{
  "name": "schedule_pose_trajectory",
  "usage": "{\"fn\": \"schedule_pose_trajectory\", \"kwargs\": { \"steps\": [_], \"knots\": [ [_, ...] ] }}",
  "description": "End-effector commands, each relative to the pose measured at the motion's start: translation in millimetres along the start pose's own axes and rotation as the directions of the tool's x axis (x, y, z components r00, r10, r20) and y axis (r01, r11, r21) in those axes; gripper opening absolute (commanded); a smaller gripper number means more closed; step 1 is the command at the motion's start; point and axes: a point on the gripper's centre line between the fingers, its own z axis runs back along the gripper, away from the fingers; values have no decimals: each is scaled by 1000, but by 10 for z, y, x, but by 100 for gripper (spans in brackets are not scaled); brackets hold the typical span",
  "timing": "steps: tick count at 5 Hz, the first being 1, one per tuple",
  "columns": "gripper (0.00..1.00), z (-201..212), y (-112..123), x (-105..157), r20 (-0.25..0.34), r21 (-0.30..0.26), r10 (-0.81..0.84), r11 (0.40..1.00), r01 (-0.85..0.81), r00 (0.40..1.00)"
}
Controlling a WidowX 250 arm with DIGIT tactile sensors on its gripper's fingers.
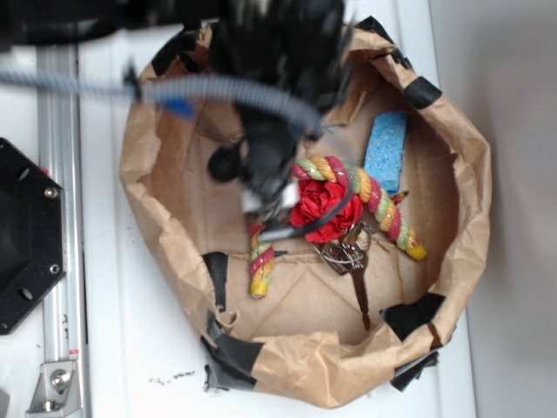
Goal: Grab the multicolored rope.
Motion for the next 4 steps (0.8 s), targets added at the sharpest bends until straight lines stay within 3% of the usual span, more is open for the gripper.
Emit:
{"fn": "schedule_pose_trajectory", "kwargs": {
  "steps": [1,2,3,4],
  "knots": [
    [100,-536,-3,29,-13,-52,-52,997,51,999],
    [100,-575,-96,186,-4,-54,-41,998,40,999],
    [0,-588,-108,272,-6,-26,14,1000,-15,1000],
    [0,-517,-111,293,24,27,48,998,-49,999]
  ]
}}
